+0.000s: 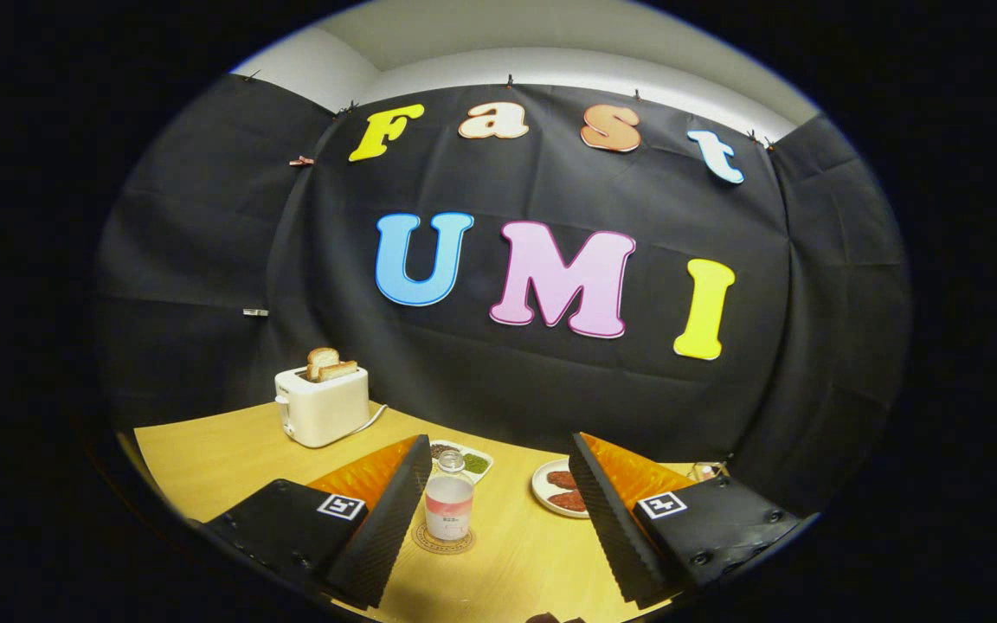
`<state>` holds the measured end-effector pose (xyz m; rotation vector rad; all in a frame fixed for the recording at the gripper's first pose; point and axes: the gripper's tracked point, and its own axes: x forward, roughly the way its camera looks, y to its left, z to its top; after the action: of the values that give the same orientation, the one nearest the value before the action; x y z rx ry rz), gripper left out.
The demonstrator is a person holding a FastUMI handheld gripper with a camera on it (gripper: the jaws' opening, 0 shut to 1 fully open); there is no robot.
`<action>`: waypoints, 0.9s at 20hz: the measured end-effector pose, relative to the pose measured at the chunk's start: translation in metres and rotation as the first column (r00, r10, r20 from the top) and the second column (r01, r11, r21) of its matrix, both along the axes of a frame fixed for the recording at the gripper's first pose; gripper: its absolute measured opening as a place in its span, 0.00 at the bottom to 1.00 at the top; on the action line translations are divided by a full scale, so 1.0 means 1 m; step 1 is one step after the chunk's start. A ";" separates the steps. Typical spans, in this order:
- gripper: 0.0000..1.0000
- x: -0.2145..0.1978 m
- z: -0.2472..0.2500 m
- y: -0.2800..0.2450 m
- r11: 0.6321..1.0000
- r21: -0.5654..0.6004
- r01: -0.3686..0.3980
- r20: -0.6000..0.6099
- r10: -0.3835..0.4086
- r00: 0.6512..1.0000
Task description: Take the bottle from table, then pour the juice into the cup, finally place the bottle on the coaster
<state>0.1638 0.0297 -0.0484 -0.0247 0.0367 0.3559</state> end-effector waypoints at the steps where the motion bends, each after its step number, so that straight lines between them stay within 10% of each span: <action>1: 0.98 -0.010 0.009 -0.007 1.000 0.008 0.018 0.007 -0.018 1.000; 11: 0.97 -0.091 0.060 -0.106 0.946 0.057 0.319 0.015 -0.320 0.947; 18: 0.97 -0.137 0.053 -0.128 0.923 0.082 0.376 -0.029 -0.375 0.927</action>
<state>0.0263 -0.0979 0.0049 0.0696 0.0375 -0.0279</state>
